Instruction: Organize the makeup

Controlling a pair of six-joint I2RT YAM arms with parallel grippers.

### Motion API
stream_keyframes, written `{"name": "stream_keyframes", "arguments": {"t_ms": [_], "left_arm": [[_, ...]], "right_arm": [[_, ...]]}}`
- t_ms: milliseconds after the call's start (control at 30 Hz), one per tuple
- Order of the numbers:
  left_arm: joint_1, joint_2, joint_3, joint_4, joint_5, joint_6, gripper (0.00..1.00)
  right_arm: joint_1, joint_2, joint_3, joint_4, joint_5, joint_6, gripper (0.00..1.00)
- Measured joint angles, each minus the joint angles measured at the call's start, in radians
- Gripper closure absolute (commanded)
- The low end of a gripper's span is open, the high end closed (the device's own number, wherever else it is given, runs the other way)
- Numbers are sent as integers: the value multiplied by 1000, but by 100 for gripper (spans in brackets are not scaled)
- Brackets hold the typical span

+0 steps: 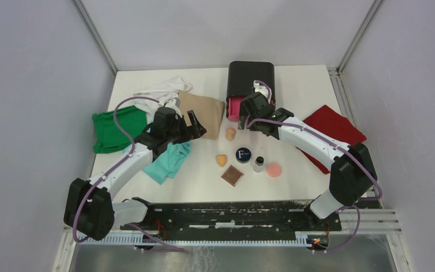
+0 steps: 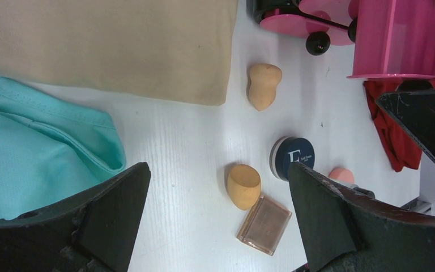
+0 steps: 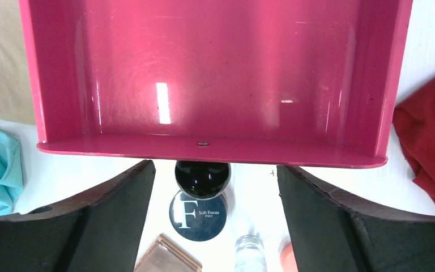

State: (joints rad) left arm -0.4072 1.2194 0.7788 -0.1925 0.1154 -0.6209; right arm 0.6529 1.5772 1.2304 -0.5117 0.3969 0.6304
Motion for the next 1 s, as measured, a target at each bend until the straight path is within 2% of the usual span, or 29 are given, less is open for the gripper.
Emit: {"name": "stream_keyframes", "arguments": {"t_ms": [133, 233, 433, 633, 833, 1000], "left_arm": [[0, 2, 0, -1, 0, -1, 1], [0, 2, 0, -10, -3, -3, 1], [0, 2, 2, -45, -9, -9, 1], [-7, -24, -3, -41, -6, -13, 1], [-52, -40, -26, -36, -6, -13, 1], [-66, -40, -36, -33, -7, -14, 1]], "right_arm": [[1, -14, -1, -19, -14, -7, 1], [5, -64, -27, -25, -29, -8, 0], [13, -262, -113, -59, -56, -27, 0], [14, -481, -238, -137, -21, -22, 1], [14, -586, -328, -262, 51, 61, 1], [2, -584, -362, -364, 47, 170, 1]]}}
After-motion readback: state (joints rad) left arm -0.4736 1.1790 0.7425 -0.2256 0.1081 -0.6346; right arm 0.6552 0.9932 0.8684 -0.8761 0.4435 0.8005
